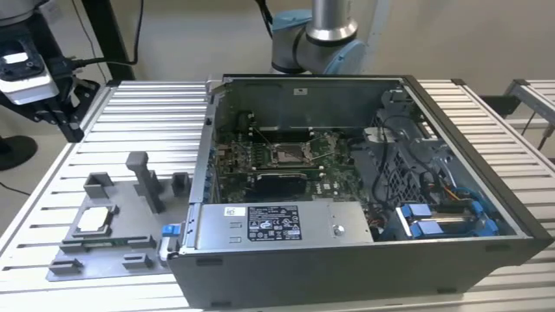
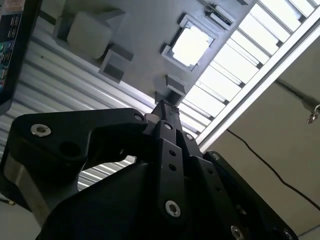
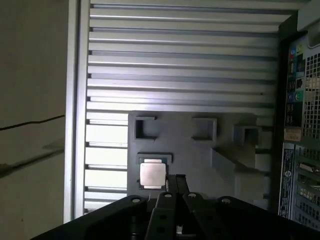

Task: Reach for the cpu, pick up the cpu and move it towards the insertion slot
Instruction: 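Reach for the cpu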

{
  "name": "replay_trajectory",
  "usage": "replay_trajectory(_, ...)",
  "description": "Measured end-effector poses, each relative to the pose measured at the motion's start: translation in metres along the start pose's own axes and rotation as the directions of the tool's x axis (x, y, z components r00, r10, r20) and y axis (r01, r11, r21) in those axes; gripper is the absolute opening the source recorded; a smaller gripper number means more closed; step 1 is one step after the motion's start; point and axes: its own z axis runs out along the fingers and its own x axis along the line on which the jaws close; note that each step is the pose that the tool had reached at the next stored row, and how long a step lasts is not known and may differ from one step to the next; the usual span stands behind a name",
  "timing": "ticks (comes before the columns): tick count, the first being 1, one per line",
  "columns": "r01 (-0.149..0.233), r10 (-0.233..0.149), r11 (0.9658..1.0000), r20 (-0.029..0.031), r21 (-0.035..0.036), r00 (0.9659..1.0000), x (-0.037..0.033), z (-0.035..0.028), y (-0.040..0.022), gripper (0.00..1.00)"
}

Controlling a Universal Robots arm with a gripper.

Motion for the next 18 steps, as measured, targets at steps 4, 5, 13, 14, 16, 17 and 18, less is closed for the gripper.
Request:
replay_trajectory(4,0.000,0.000,1.0000,0.0001,-0.0003,1.0000,0.0024,-0.0001,-0.0086,0.00)
replay_trajectory(5,0.000,0.000,1.0000,0.0001,-0.0004,1.0000,0.0028,-0.0001,-0.0104,0.00)
replay_trajectory(13,0.000,0.000,1.0000,0.0000,-0.0005,1.0000,0.0129,0.0003,-0.0144,0.00)
replay_trajectory(14,0.000,0.000,1.0000,0.0001,-0.0005,1.0000,0.0139,0.0004,-0.0143,0.00)
replay_trajectory(16,0.000,0.000,1.0000,0.0001,-0.0005,1.0000,0.0159,0.0005,-0.0144,0.00)
replay_trajectory(17,0.000,0.000,1.0000,0.0000,-0.0005,1.0000,0.0165,0.0005,-0.0145,0.00)
replay_trajectory(18,0.000,0.000,1.0000,0.0001,-0.0005,1.0000,0.0168,0.0006,-0.0145,0.00)
